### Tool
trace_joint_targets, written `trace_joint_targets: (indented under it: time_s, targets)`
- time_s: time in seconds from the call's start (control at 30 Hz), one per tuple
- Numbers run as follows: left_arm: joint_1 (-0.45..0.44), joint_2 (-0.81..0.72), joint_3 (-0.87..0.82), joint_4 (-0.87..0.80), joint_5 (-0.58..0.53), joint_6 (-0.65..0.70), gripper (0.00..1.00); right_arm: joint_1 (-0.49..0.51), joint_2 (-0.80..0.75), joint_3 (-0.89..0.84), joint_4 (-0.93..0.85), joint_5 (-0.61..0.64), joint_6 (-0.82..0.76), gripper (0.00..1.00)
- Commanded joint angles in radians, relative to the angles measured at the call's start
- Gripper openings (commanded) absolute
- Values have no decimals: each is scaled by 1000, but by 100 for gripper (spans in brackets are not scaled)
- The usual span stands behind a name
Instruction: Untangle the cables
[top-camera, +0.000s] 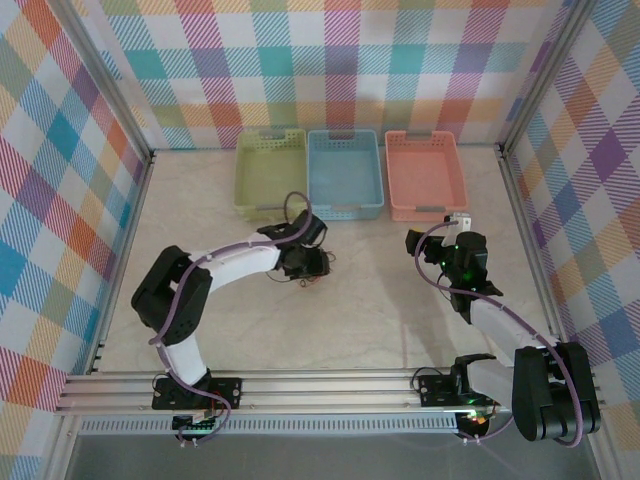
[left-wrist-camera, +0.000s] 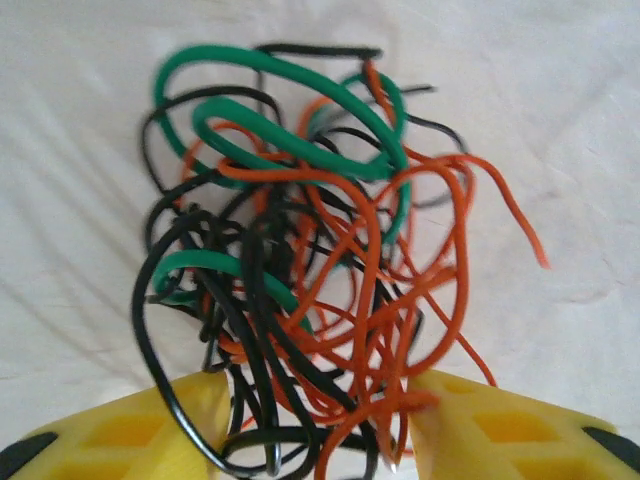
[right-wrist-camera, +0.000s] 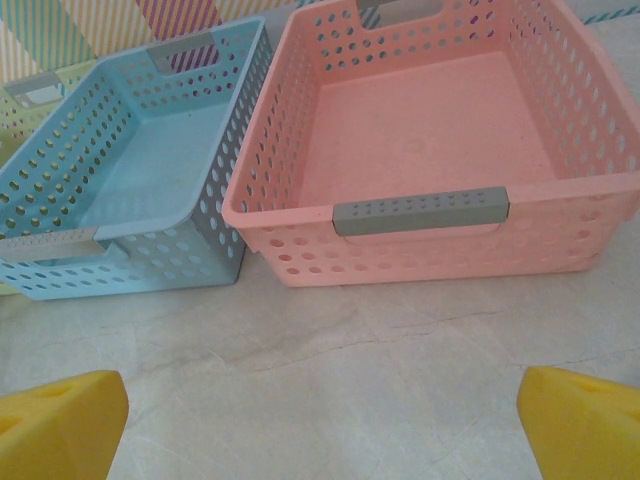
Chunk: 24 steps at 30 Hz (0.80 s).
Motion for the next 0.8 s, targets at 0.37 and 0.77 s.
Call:
trace_joint_targets:
  time_s: [0.37, 0.77]
  targets:
    - [-125, -24, 157, -77, -26, 65, 67, 5, 1, 29, -8, 3, 17, 100]
    - [100, -150, -11, 25, 15, 74, 68, 6, -129, -44, 49, 40, 58, 93]
